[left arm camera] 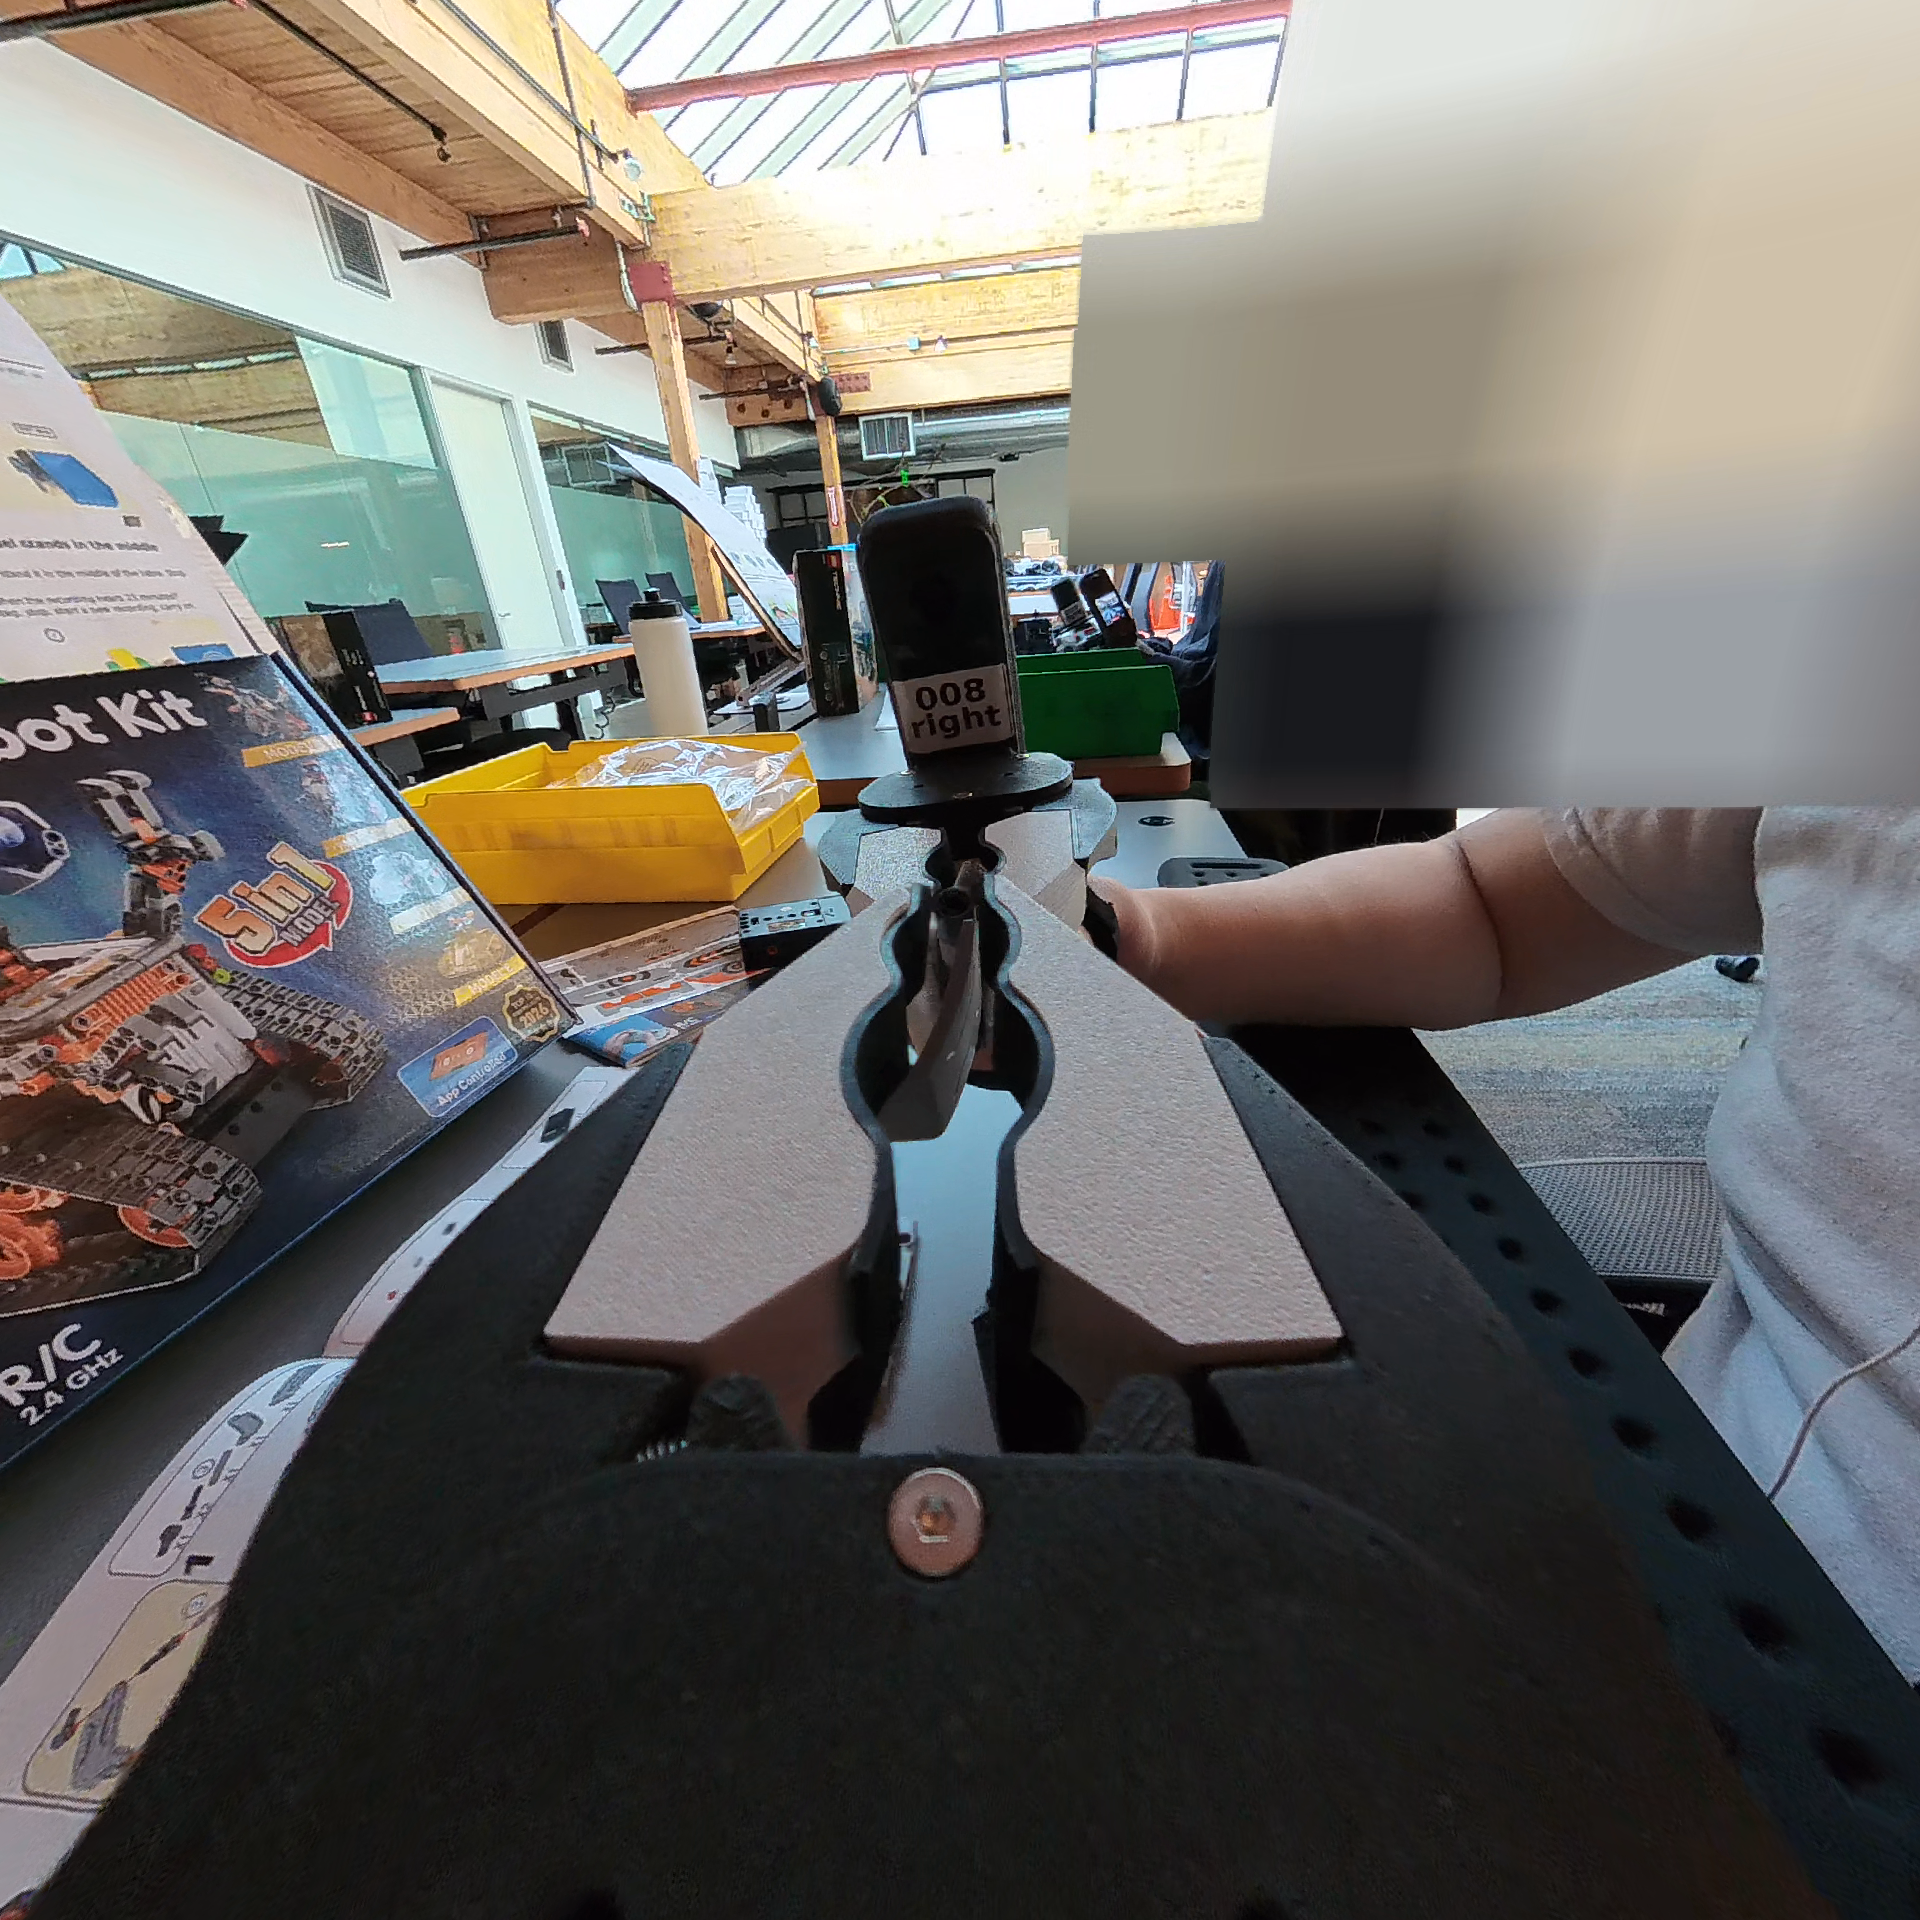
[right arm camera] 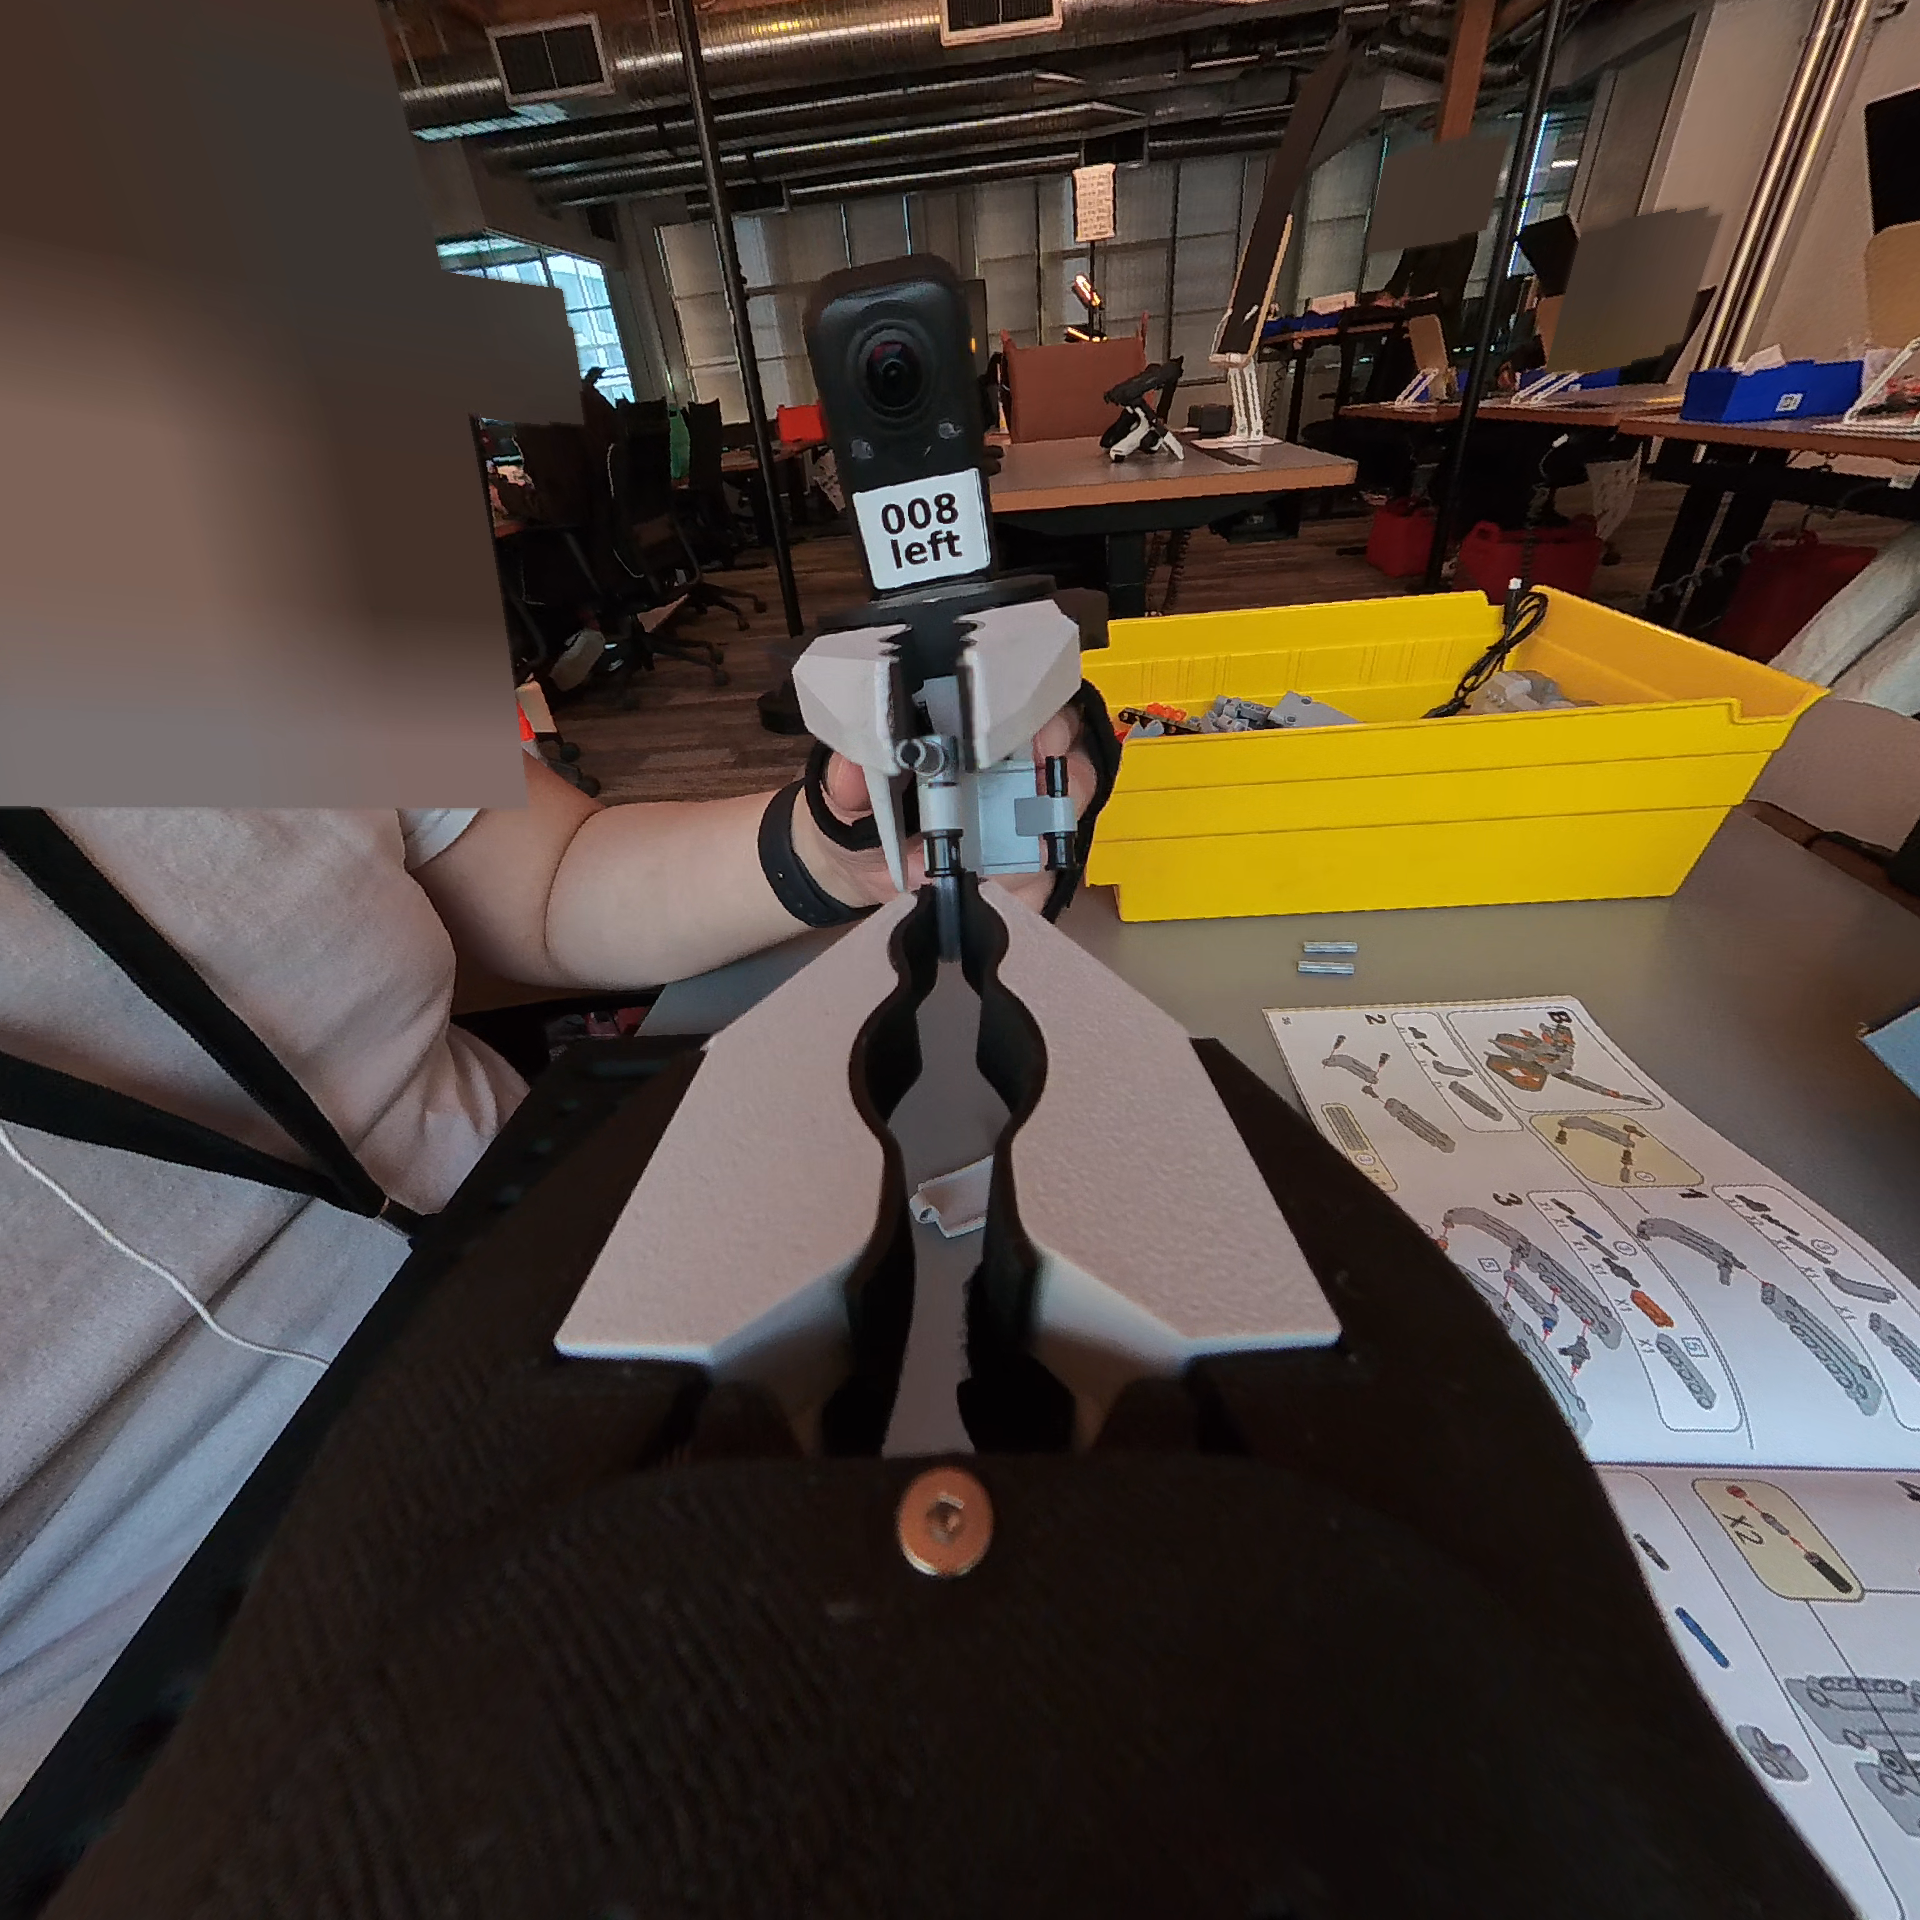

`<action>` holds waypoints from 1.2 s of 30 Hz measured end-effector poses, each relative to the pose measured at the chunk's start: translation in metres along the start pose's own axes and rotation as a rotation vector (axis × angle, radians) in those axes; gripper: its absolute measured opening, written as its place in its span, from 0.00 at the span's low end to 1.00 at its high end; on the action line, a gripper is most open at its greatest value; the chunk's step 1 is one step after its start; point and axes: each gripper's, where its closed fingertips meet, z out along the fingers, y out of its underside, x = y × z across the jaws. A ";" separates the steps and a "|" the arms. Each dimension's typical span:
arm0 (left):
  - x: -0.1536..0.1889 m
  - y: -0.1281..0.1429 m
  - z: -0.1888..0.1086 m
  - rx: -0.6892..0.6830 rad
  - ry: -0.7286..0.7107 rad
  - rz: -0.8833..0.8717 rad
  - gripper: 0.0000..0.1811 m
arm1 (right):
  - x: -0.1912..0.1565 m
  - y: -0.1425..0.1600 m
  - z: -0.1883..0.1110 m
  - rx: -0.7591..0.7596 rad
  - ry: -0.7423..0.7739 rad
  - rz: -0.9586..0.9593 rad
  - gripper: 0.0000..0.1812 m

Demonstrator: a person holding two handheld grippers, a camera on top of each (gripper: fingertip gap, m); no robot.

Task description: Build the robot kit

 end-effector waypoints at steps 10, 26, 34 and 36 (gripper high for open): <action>-0.004 0.006 0.001 -0.029 -0.008 -0.012 0.03 | 0.004 0.003 -0.001 -0.007 0.009 -0.007 0.02; -0.048 0.069 -0.014 -0.309 -0.129 -0.499 0.03 | 0.057 0.143 -0.058 -0.675 0.097 -0.028 0.27; -0.059 0.086 -0.025 -0.330 -0.160 -0.728 0.03 | 0.058 0.149 -0.050 -0.674 0.097 0.021 0.20; -0.059 0.089 -0.026 -0.337 -0.160 -0.761 0.03 | 0.059 0.149 -0.048 -0.665 0.104 0.034 0.18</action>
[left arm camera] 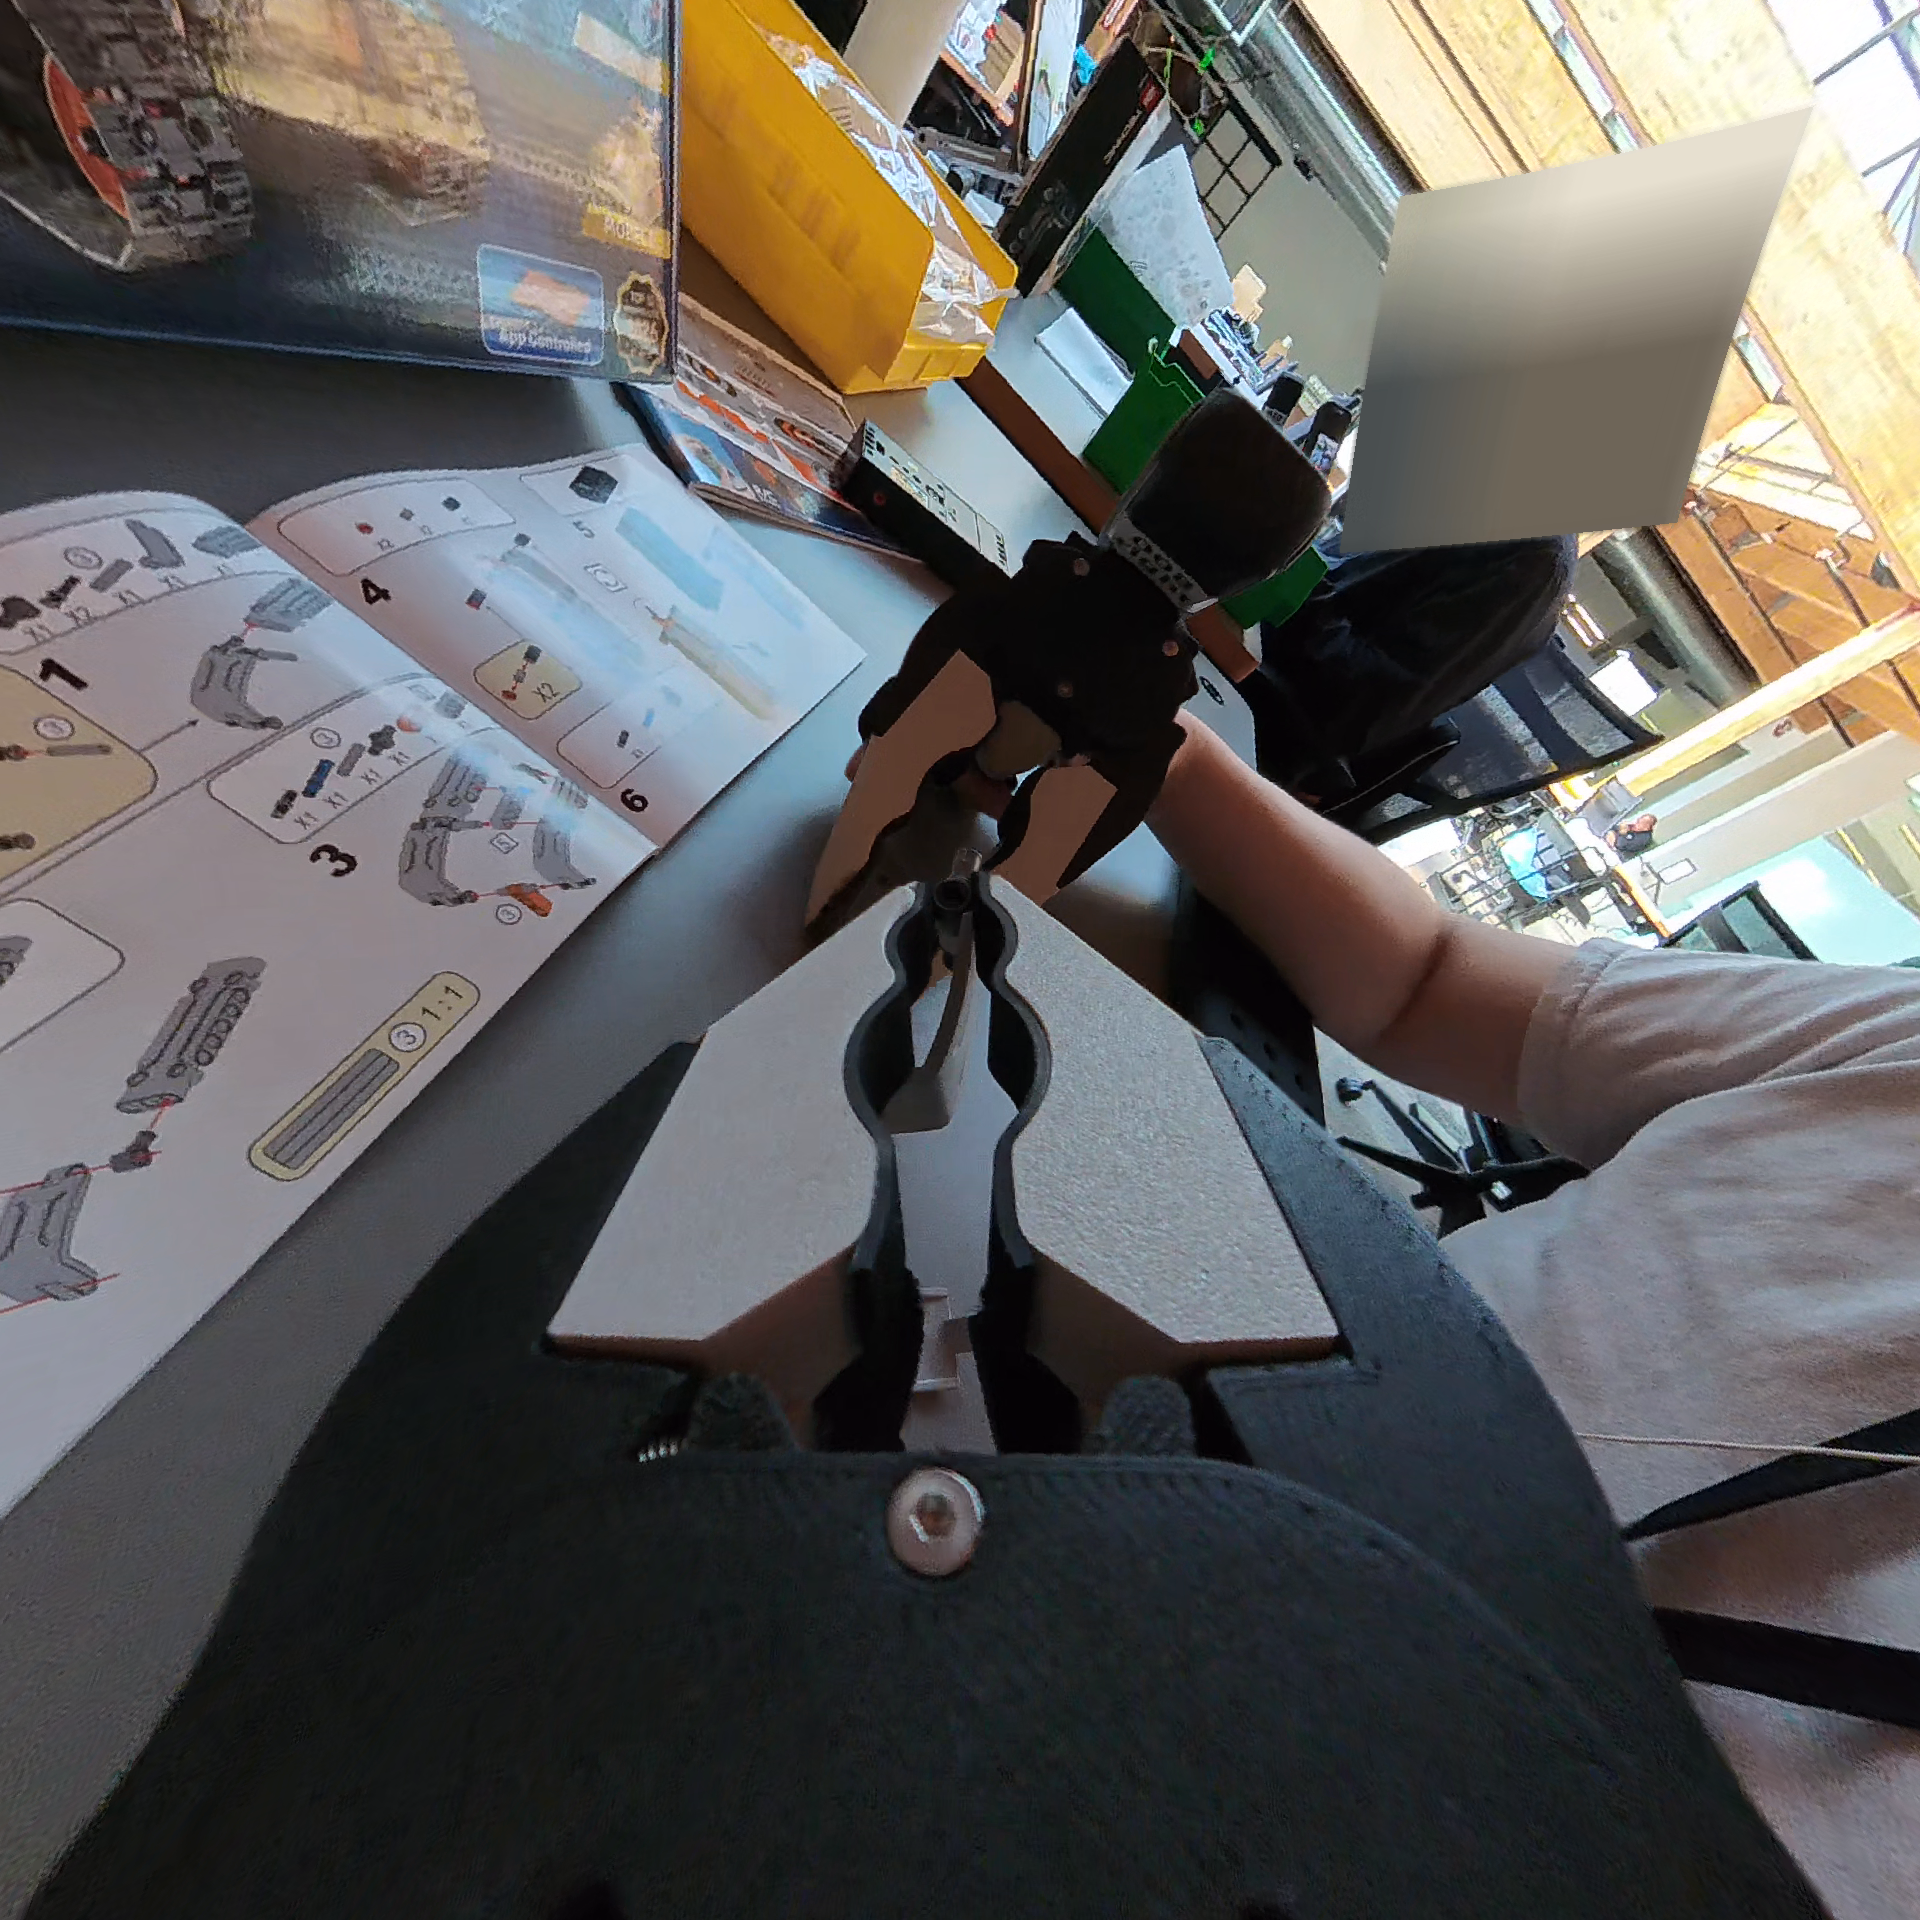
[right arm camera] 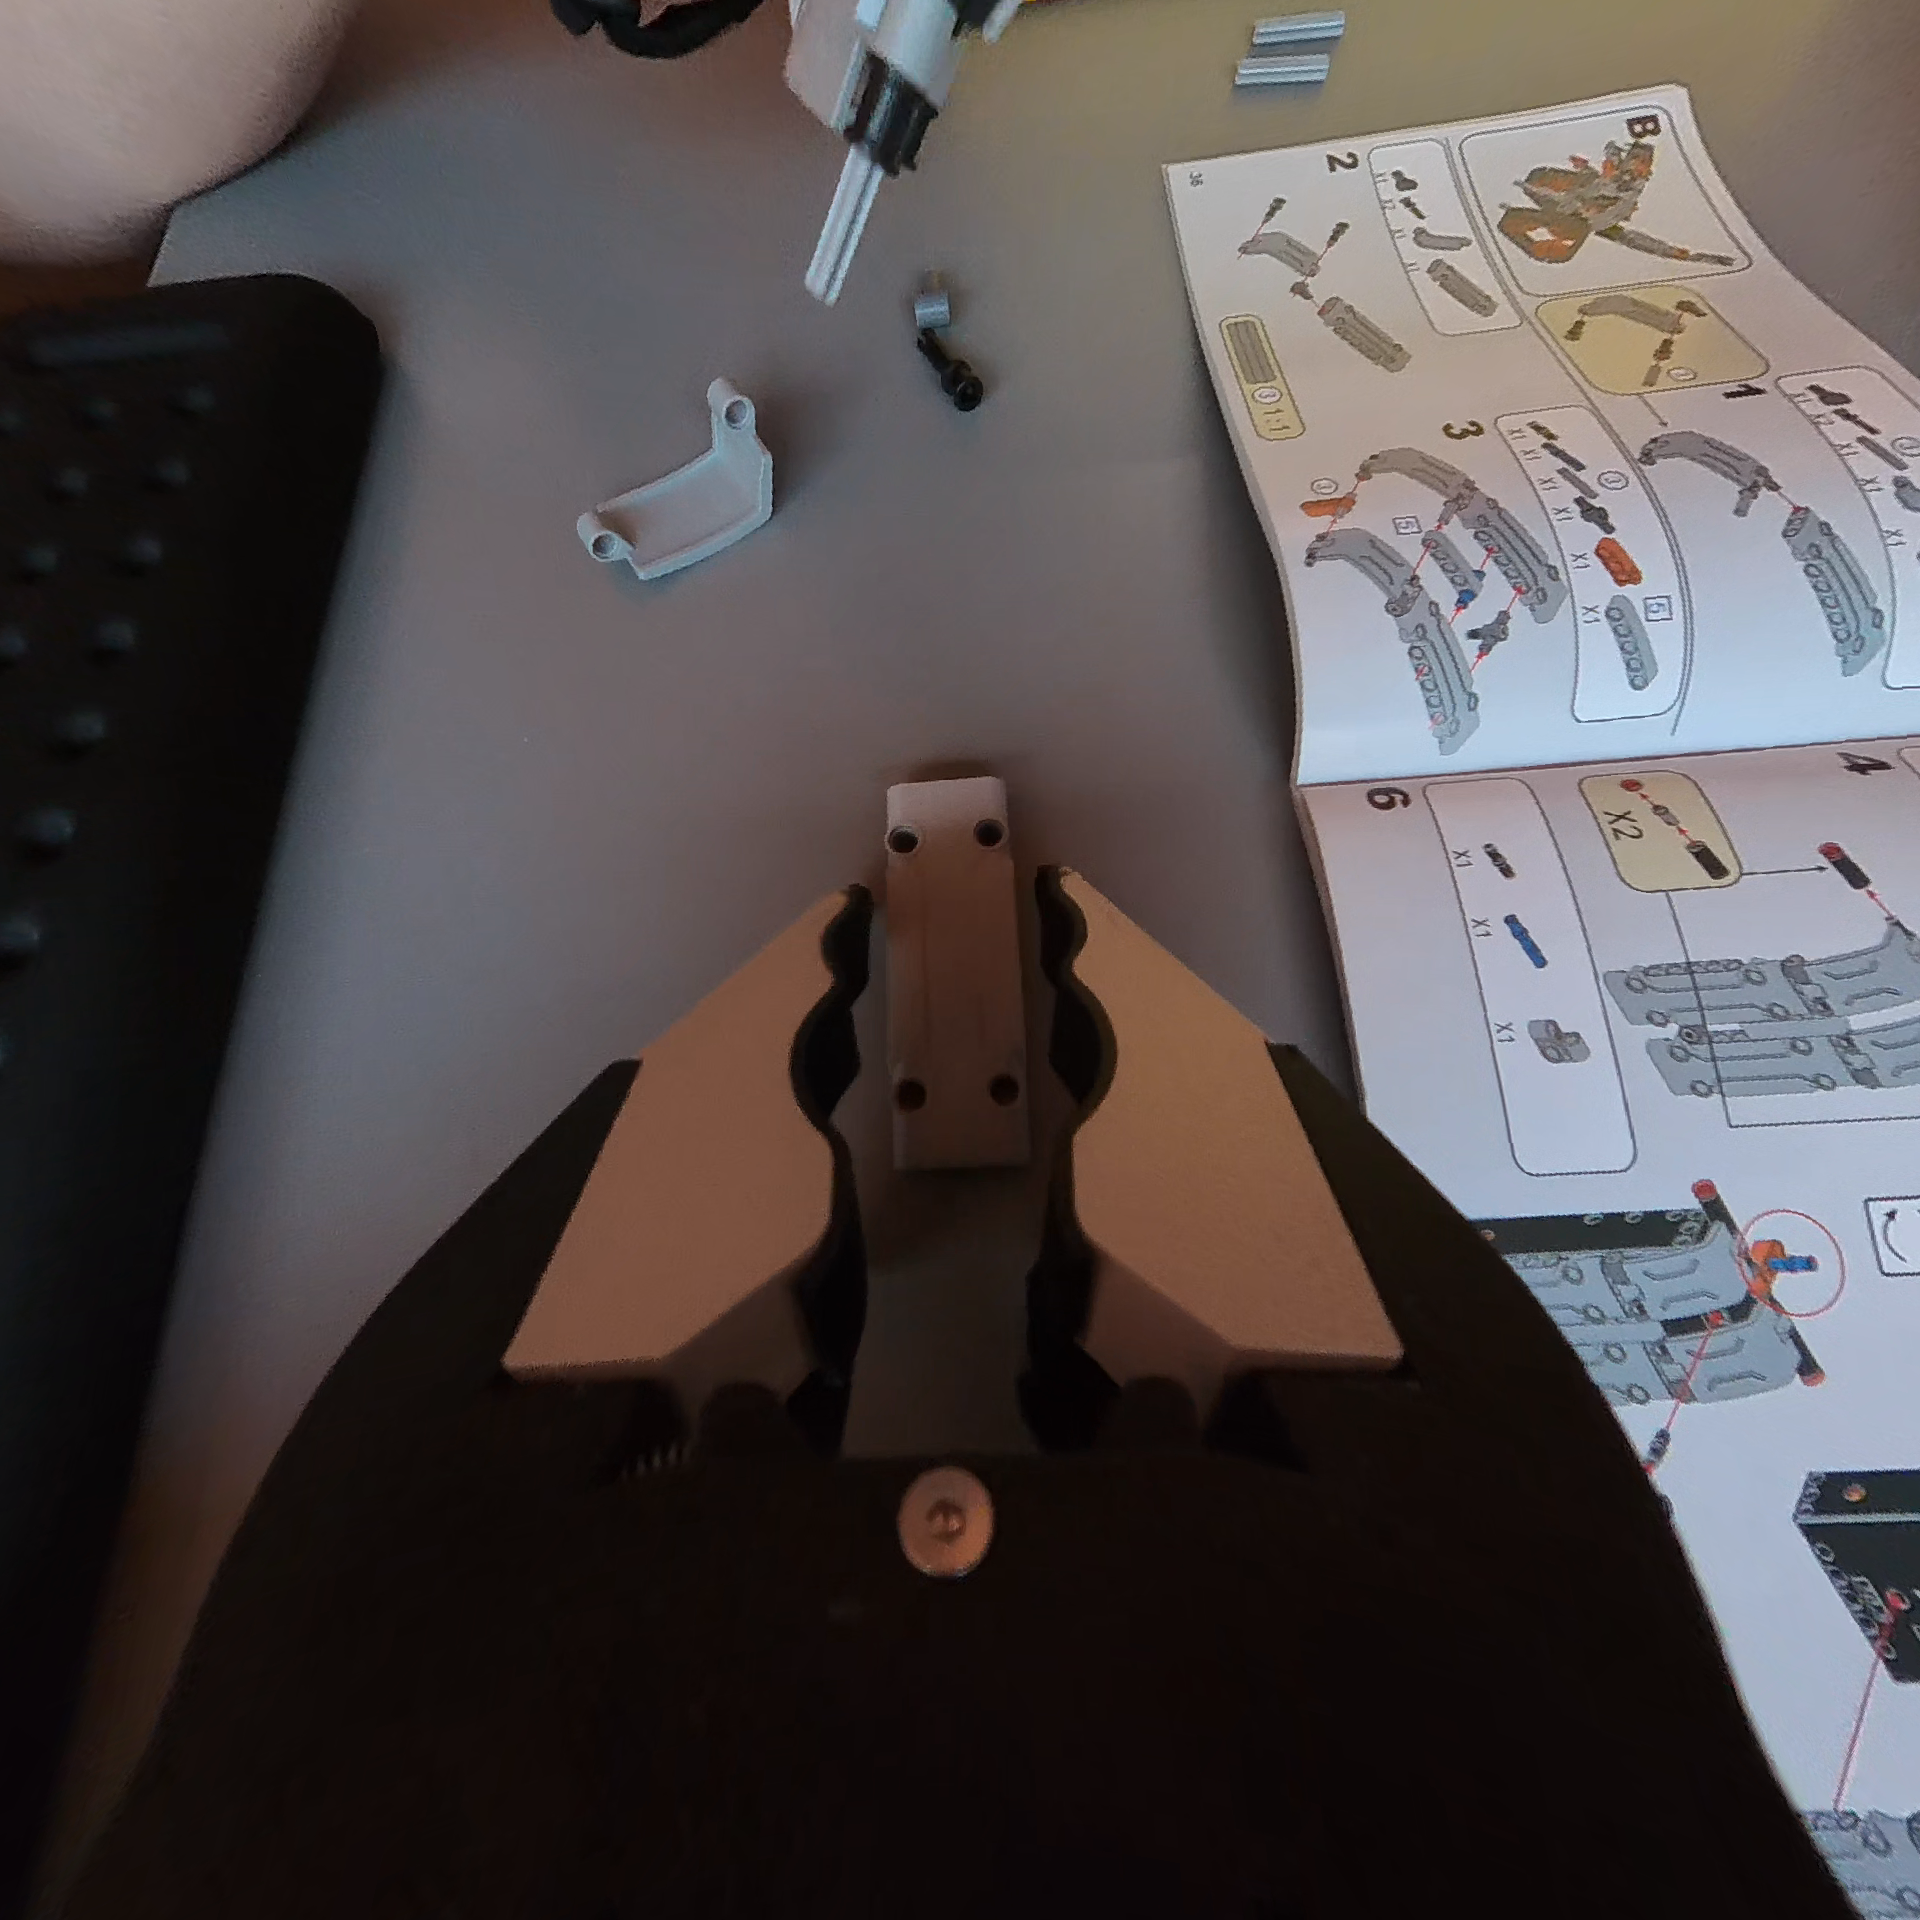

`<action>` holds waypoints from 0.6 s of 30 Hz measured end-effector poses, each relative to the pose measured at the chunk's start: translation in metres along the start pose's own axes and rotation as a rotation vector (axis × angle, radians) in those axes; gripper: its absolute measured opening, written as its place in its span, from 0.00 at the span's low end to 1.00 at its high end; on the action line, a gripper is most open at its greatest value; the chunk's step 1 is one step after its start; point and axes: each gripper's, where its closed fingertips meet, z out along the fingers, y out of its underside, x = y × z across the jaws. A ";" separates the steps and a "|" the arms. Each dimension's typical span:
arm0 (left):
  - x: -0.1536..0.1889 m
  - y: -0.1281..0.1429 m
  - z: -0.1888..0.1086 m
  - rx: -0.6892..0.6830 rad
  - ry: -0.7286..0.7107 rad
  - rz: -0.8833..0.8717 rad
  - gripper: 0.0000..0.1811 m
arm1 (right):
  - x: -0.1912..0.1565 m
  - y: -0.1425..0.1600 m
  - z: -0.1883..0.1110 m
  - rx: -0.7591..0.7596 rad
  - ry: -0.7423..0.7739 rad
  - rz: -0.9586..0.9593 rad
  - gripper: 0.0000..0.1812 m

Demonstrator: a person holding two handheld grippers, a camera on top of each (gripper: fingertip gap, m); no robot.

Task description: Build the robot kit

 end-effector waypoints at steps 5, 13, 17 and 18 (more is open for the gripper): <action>-0.001 0.010 0.003 -0.057 0.032 -0.087 0.03 | -0.001 0.001 -0.001 -0.050 0.026 -0.068 0.13; -0.004 0.027 0.009 -0.150 0.039 -0.133 0.03 | 0.004 -0.036 -0.019 0.020 0.270 -0.400 0.13; -0.005 0.030 0.009 -0.166 0.042 -0.151 0.03 | -0.004 -0.048 -0.025 0.036 0.313 -0.455 0.13; -0.005 0.031 0.010 -0.172 0.043 -0.153 0.03 | -0.005 -0.048 -0.024 0.029 0.315 -0.454 0.13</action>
